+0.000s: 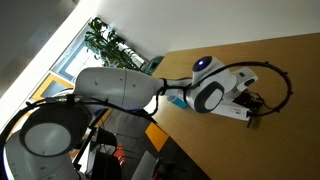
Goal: Put the pen in the cup
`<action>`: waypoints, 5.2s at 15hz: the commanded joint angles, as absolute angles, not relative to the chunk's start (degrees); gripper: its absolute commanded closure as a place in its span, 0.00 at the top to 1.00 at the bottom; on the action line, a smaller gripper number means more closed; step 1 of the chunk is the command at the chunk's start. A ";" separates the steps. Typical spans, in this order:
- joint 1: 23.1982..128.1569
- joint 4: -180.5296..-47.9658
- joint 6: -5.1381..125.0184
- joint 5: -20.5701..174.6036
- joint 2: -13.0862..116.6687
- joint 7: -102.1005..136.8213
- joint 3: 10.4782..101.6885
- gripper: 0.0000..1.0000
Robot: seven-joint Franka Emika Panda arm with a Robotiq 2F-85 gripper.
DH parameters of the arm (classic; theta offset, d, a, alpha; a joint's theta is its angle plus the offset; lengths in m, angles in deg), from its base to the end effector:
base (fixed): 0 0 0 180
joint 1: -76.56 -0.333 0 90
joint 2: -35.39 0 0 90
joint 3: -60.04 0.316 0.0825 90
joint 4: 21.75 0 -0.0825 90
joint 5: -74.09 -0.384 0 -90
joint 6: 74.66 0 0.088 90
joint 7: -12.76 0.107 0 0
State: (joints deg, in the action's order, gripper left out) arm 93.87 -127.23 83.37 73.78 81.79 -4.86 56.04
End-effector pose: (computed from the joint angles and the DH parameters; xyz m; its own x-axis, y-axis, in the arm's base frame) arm 0.5957 -0.2307 0.0955 0.9952 -0.0412 0.0888 -0.0483 -0.9957 0.0785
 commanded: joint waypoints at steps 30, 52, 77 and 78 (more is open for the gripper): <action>103.90 -133.76 61.73 52.14 64.85 -58.96 73.47 0.03; 95.21 -128.97 40.58 25.07 65.83 -89.77 67.57 0.03; 89.21 -123.93 23.78 12.51 70.50 -109.66 65.51 0.03; 89.20 -123.67 22.55 11.43 70.88 -111.58 65.43 0.03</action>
State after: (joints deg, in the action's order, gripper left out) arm 89.40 -125.77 26.46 14.79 69.37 -106.66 65.88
